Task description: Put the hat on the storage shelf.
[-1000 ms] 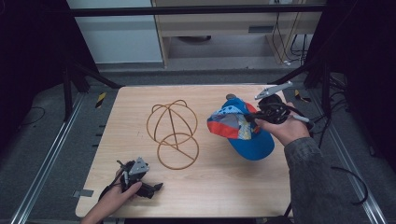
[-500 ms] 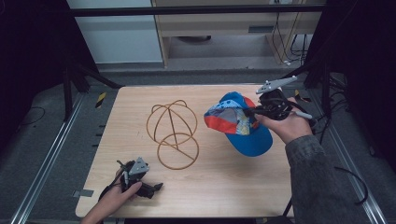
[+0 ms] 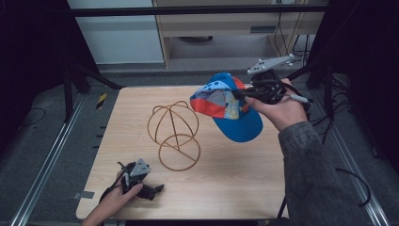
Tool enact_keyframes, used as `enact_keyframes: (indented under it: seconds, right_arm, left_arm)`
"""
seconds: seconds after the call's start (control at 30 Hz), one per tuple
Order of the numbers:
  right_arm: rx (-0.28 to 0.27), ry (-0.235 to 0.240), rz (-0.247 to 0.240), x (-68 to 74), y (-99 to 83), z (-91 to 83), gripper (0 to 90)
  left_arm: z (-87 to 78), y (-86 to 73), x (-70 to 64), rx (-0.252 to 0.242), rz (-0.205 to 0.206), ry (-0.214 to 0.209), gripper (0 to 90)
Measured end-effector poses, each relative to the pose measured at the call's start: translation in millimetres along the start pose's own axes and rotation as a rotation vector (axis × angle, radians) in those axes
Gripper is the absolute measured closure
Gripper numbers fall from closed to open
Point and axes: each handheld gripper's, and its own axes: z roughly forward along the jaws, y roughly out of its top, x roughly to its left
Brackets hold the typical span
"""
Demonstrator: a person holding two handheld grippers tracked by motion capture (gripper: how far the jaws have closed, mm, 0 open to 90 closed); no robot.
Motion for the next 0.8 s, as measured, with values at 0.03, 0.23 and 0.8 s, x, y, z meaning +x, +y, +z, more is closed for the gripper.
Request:
enact_keyframes:
  seconds: [0.03, 0.23, 0.8]
  right_arm:
    - [0.000, 0.000, 0.000, 0.0, 0.0, 0.0, 90.0]
    - [-0.013, 0.025, -0.020, 9.1, 25.2, 15.0, 90.0]
    - [-0.011, 0.092, -0.076, 39.4, 66.2, 53.7, 90.0]
  left_arm:
    - [0.0, 0.0, 0.0, 0.000, 0.000, 0.000, 0.0]
    - [0.0, 0.0, 0.1, 0.000, 0.000, -0.002, 0.0]
    - [0.0, -0.1, 0.2, 0.000, 0.002, -0.003, 0.0]
